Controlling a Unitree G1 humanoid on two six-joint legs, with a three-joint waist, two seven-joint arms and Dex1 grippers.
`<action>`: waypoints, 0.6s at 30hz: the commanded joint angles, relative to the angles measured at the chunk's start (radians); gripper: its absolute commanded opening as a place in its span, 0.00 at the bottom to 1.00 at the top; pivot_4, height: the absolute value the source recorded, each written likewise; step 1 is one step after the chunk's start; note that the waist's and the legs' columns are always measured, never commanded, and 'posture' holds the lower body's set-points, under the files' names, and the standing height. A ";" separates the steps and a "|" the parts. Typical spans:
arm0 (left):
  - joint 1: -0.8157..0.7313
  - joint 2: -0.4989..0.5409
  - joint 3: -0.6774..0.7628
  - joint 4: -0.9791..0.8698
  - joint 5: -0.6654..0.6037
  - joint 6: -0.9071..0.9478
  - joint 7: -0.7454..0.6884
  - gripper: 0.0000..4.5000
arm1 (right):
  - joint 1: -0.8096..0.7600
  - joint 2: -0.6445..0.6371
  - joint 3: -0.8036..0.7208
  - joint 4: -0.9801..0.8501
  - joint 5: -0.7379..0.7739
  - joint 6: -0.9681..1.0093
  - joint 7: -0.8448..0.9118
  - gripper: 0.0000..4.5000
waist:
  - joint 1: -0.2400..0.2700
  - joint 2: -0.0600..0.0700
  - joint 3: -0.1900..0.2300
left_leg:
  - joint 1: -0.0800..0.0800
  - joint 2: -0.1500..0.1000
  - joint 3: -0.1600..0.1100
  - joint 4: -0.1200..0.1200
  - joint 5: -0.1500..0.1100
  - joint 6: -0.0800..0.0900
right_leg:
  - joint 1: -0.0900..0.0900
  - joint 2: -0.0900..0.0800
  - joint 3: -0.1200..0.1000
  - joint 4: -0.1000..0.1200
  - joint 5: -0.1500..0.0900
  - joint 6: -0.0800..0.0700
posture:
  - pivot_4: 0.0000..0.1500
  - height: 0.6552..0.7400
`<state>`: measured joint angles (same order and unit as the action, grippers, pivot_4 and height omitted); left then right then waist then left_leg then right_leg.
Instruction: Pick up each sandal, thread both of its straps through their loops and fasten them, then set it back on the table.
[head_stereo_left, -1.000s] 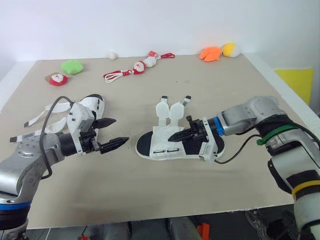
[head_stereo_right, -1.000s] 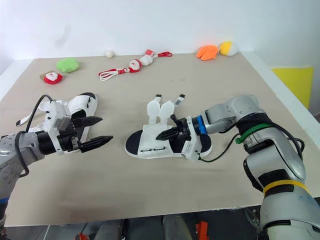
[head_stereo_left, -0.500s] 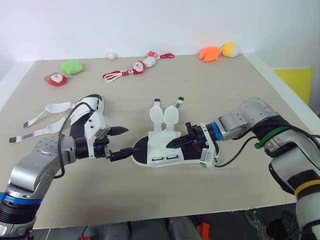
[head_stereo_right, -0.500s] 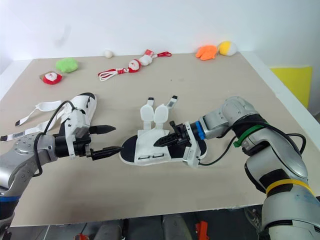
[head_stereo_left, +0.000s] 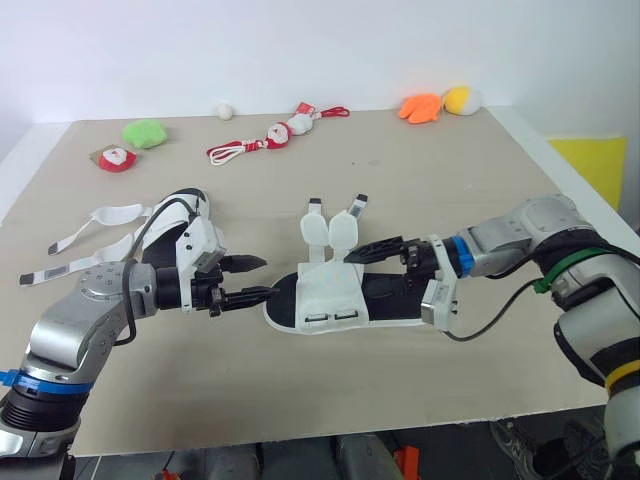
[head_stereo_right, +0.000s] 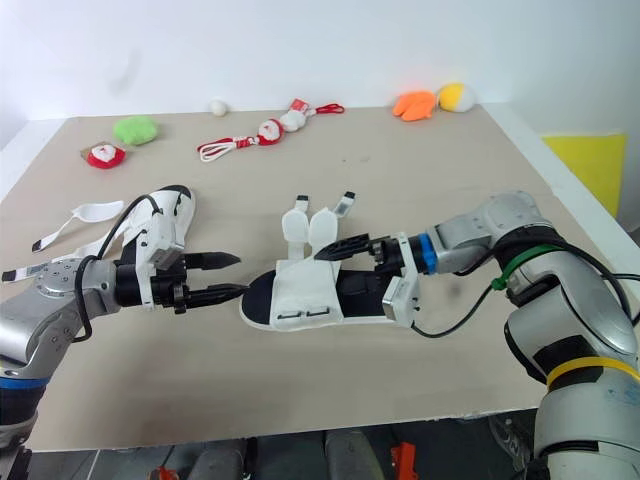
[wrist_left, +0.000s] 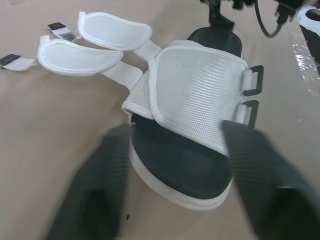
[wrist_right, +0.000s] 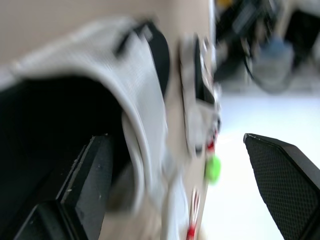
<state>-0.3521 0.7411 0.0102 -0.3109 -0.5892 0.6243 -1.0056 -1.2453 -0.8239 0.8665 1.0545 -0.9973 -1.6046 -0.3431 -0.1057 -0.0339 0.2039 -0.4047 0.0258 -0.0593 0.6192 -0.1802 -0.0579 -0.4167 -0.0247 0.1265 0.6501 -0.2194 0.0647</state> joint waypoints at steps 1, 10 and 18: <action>-0.011 0.012 0.000 0.000 0.018 -0.038 -0.023 0.27 | -0.044 -0.033 0.035 0.102 0.201 -0.010 0.125 1.00 | -0.001 0.000 0.000 | 0.000 0.000 0.000 0.000 0.000 0.000 | 0.000 0.000 0.000 0.000 0.000 0.000 | 1.00 1.00; -0.059 -0.026 -0.155 0.039 0.141 -0.046 -0.015 0.02 | 0.233 0.065 -0.446 -0.376 1.574 1.358 1.392 1.00 | -0.004 0.002 0.003 | 0.012 0.001 -0.004 0.003 0.000 0.004 | 0.016 0.001 -0.002 0.000 0.003 0.005 | 1.00 1.00; -0.052 -0.064 -0.242 0.113 0.279 -0.124 0.016 0.02 | 0.257 0.077 -0.691 -0.685 1.867 2.336 1.273 1.00 | 0.008 0.003 0.002 | 0.008 0.003 -0.010 0.002 0.000 0.004 | 0.011 0.004 -0.010 0.001 -0.001 -0.002 | 1.00 1.00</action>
<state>-0.3992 0.6792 -0.2280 -0.2100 -0.3451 0.5303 -0.9981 -0.9797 -0.7523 0.2381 0.4153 0.8279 0.5901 0.9733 -0.0980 -0.0312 0.2063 -0.3968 0.0286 -0.0692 0.6213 -0.1801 -0.0538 -0.4062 -0.0209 0.1169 0.6514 -0.2207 0.0625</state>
